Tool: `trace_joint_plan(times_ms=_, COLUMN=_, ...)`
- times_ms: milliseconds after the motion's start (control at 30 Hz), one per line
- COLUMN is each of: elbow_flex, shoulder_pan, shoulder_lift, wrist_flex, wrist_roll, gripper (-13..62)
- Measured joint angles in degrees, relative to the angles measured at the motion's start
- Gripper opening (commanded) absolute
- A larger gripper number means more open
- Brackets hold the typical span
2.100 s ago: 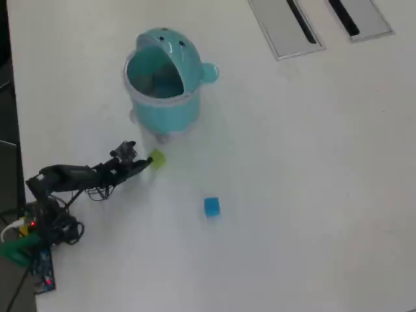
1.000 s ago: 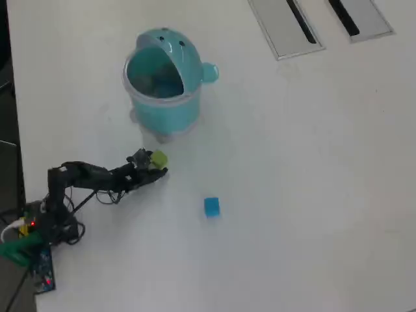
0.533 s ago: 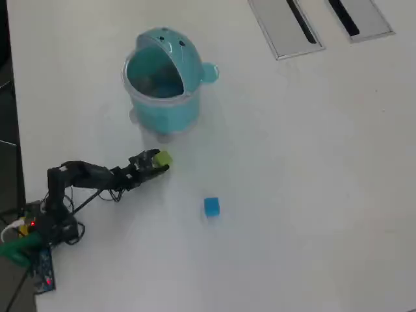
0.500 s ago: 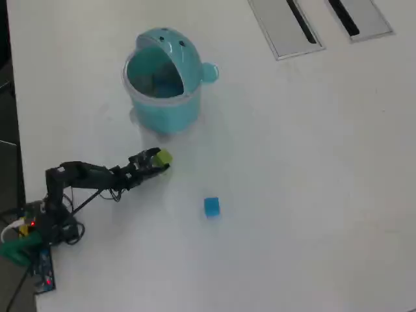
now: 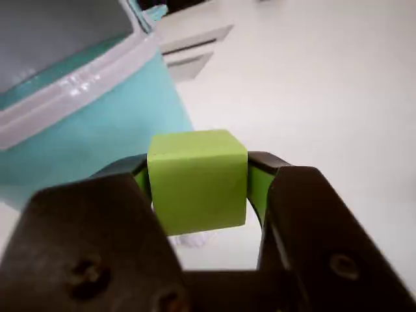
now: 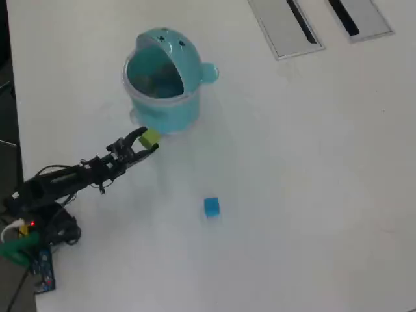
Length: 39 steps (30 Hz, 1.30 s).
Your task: Grasp RGB lego blocks and put them in the bin one by one.
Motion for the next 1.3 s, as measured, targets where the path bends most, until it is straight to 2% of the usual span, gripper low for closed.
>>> trace_joint_plan(times_ms=167, elbow_flex=-1.32, shoulder_pan=-1.67, shoulder_lift=8.09, wrist_flex=9.58, wrist_roll=0.00, gripper=19.4)
trace_joint_plan(times_ms=233, elbow_flex=-7.65, shoulder_pan=-3.52, shoulder_lift=11.34, wrist_flex=16.00, wrist_roll=0.00, gripper=19.3)
trace_joint_plan(times_ms=333, elbow_flex=-13.01, shoulder_pan=-6.94, shoulder_lift=13.54, wrist_flex=20.30, wrist_roll=0.00, gripper=16.3)
trace_joint_plan(times_ms=600, elbow_flex=-19.78, shoulder_pan=-13.89, shoulder_lift=13.62, wrist_flex=25.58, wrist_roll=-7.56, gripper=16.5)
trace_joint_plan(times_ms=867, elbow_flex=-29.00, shoulder_pan=-20.57, shoulder_lift=5.98, wrist_flex=25.58, wrist_roll=-11.78, gripper=16.4)
trace_joint_plan(times_ms=900, elbow_flex=-34.01, shoulder_pan=-21.80, shoulder_lift=1.76, wrist_flex=25.58, wrist_roll=-13.97, gripper=16.4)
trace_joint_plan(times_ms=1067, elbow_flex=-37.09, shoulder_pan=-23.29, shoulder_lift=-5.19, wrist_flex=25.58, wrist_roll=-15.29, gripper=16.3)
trace_joint_plan(times_ms=1100, elbow_flex=-40.25, shoulder_pan=-22.94, shoulder_lift=-10.02, wrist_flex=23.03, wrist_roll=-15.29, gripper=16.3)
trace_joint_plan(times_ms=1300, elbow_flex=-44.47, shoulder_pan=-21.80, shoulder_lift=-18.98, wrist_flex=16.00, wrist_roll=-15.64, gripper=14.8)
